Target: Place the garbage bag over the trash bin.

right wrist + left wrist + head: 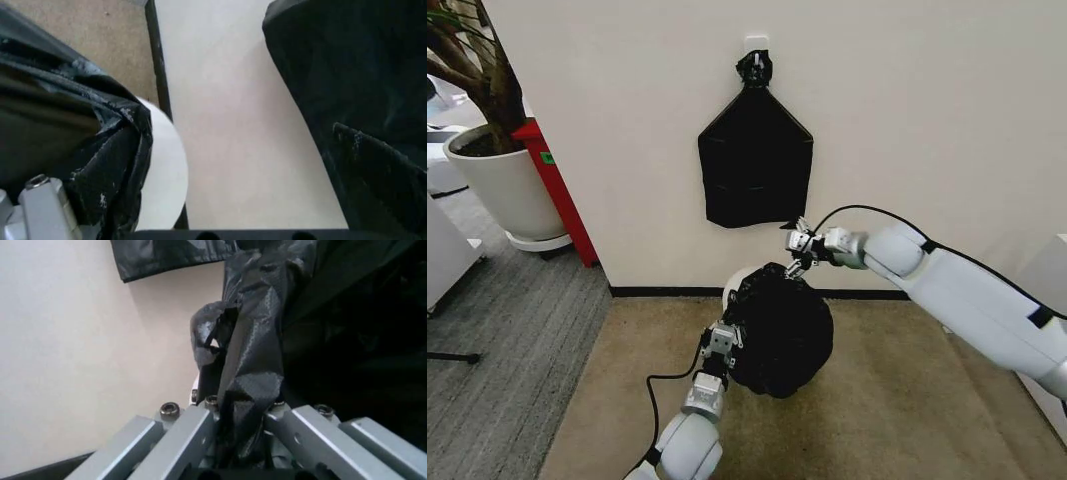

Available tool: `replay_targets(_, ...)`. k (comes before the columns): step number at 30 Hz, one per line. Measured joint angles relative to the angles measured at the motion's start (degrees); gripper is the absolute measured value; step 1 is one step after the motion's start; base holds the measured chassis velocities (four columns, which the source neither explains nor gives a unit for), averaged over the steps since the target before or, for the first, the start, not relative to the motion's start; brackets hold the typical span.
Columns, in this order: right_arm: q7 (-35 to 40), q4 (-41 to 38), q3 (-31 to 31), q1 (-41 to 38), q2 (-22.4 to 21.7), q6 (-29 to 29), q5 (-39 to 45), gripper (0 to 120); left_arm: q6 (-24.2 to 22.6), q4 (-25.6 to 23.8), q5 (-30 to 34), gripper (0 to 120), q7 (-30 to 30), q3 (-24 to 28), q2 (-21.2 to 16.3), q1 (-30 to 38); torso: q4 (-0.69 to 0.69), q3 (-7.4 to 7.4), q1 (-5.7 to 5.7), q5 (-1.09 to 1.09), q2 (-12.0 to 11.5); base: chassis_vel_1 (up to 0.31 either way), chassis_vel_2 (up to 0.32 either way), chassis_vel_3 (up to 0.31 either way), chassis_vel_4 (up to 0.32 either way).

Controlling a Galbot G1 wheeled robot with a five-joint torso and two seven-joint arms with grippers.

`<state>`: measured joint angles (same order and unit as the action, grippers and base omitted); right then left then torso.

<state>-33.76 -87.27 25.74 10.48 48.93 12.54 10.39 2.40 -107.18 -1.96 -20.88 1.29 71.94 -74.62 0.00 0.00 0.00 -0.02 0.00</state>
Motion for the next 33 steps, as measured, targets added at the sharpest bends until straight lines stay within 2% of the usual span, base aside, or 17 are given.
replay_targets(4,0.0,2.6,1.3,-1.1,2.4,-0.6,-0.2,100,0.4,-0.7,-0.7,1,0.1,0.3,0.0,-1.0,0.00,0.00,0.00,0.01,0.0,0.000,0.000,0.000,0.000)
replay_targets(5,0.1,4.7,1.5,-1.1,4.2,-1.1,-0.5,100,0.7,-1.0,-1.2,1,0.2,0.4,0.1,-1.7,0.00,0.00,0.00,0.02,0.0,0.000,0.000,0.000,0.000)
replay_targets(12,0.2,5.9,1.8,-1.3,5.6,-1.4,-0.7,100,0.9,-0.8,-1.2,1,0.2,0.0,0.0,-1.5,0.00,0.00,0.00,0.02,0.0,0.000,0.000,0.000,0.000)
replay_targets(23,-0.5,2.1,1.9,-1.5,2.6,-1.0,0.4,100,0.7,2.4,2.0,1,-0.8,-1.9,0.8,1.3,-0.01,0.00,0.00,0.02,0.0,0.000,0.000,0.000,0.000)
replay_targets(33,-0.9,-1.0,-3.7,1.3,-0.8,-1.1,0.7,100,0.3,3.7,3.8,1,-1.1,-3.3,1.2,3.0,-0.01,0.00,0.00,0.02,0.0,0.000,0.000,0.000,0.000)
